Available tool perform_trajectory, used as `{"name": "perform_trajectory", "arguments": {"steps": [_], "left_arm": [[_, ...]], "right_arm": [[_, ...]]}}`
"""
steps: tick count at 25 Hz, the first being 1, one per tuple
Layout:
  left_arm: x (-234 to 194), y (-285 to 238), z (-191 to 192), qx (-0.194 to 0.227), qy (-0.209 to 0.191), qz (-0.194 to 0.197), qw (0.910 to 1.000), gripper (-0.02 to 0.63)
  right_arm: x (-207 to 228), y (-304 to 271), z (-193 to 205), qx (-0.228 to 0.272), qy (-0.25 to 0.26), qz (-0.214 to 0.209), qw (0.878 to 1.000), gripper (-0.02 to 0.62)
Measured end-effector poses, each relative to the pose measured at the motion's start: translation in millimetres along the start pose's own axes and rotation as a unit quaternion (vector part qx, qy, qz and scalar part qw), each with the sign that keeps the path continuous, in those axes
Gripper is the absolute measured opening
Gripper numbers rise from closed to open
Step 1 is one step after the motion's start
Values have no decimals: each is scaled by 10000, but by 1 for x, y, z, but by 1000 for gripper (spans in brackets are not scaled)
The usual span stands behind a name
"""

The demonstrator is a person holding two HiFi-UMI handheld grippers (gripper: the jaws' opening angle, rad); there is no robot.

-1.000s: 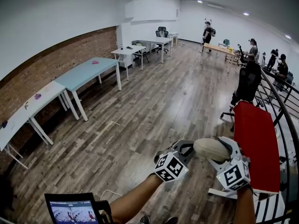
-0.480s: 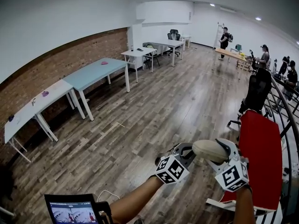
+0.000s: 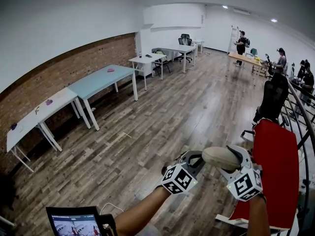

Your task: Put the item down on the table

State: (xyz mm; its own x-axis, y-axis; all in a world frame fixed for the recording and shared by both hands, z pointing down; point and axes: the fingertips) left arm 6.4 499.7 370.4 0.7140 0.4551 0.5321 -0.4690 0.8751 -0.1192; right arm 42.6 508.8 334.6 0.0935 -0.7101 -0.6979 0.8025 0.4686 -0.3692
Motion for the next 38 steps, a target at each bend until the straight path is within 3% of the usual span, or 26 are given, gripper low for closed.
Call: {"name": "perform_trajectory", "arguments": {"steps": [4,24,38], "left_arm": [[-6,-35,12,-20,28,51,10000,2],[-148,-94,91,348,21,512,9981,2],[-210,-114,139,430,34,664,9969,2]], "right_arm": [[14,-17,30,-82,-31,-62,9999,304],[90,-166,24,-546,-141,284,9980,304],[115,-241,18,-684,-303,363,9965,304]]}}
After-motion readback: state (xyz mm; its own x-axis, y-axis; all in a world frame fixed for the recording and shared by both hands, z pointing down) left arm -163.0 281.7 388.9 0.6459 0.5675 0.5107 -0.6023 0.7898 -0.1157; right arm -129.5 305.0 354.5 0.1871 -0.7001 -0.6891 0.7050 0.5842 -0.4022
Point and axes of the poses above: the fingertips, and each gripper's own axes: y backward along the fingers, x to its right, z out of its underside, and after that the axes turned 3 degrees about -y, right-handed
